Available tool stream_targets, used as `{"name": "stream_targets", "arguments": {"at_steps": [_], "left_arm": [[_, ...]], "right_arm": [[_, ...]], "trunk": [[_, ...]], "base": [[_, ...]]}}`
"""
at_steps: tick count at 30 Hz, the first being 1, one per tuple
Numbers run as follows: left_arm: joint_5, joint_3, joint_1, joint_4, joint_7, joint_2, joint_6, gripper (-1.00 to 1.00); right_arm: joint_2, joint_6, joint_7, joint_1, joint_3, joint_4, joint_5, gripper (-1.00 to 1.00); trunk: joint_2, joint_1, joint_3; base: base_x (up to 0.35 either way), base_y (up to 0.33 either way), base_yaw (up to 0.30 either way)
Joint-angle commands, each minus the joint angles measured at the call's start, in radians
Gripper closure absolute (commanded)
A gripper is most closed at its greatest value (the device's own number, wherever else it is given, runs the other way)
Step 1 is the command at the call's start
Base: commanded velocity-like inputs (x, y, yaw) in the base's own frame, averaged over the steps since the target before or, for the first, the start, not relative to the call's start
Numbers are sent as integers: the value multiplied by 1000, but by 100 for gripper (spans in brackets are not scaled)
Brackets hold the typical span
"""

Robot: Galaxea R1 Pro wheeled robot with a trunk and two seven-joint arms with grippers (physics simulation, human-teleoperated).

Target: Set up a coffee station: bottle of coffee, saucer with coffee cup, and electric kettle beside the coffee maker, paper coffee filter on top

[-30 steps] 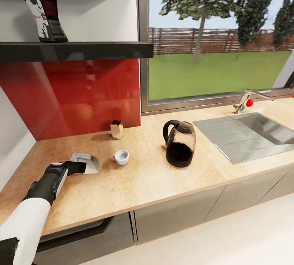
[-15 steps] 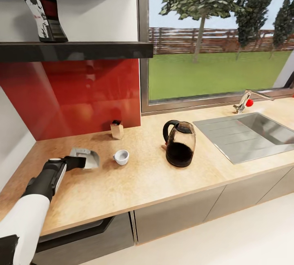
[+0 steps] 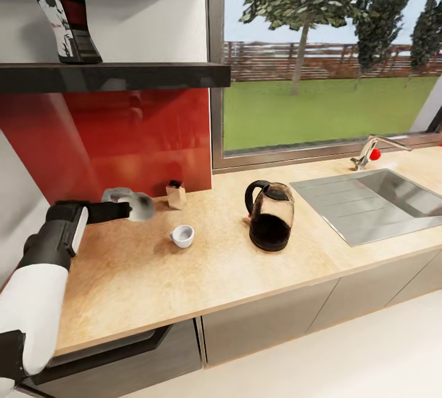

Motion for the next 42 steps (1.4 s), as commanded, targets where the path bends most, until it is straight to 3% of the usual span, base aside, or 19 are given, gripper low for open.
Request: {"name": "stream_targets", "arguments": {"at_steps": [1,5,6,7,10,12,14,16,18,24,42], "left_arm": [[-13,3,-11,-9,-49,10,50,100],[-11,4,-33,-21,-107,46,132,100],[-14,12,-60,-28,-134,72,181,100],[-13,21,-68,-28,-135,74,184,100],[-11,61,-114,-20,-136,74,195,100],[-10,61,-134,-24,-137,73,197,100],[-9,60,-165,-19,-139,71,199,100],[-9,58,-188,-17,-159,63,199,100],[-9,57,-207,-16,-223,61,199,100],[-11,57,-208,-26,-342,65,198,100],[-12,57,-200,-31,-359,67,194,100]], "right_arm": [[1,-3,1,-1,1,7,-1,-100],[0,-3,4,-1,0,32,-1,-100],[1,-2,7,-1,-1,32,-1,-100],[1,-2,7,-1,-1,31,-1,-100],[14,-3,0,-1,-1,29,-4,-100],[47,-3,-2,-1,-1,28,-3,-100],[57,-2,-3,-1,-3,28,-4,-100],[59,-3,-4,-1,-6,28,-4,-100],[55,-3,-4,-1,-8,29,-5,-100],[49,-3,-3,-1,-11,24,-7,-100],[49,-3,-2,-1,-10,26,-7,-100]], "trunk": [[-2,1,-2],[-2,1,-2],[-2,1,-2],[-2,1,-2],[-2,1,-2],[-2,1,-2],[-2,1,-2],[-2,1,-2],[-2,1,-2],[-2,1,-2],[-2,1,-2]], "base": [[0,0,0],[0,0,0],[0,0,0],[0,0,0],[0,0,0],[0,0,-6],[0,0,-24],[0,0,-6],[0,0,-2],[0,0,-54],[0,0,-256]]}}
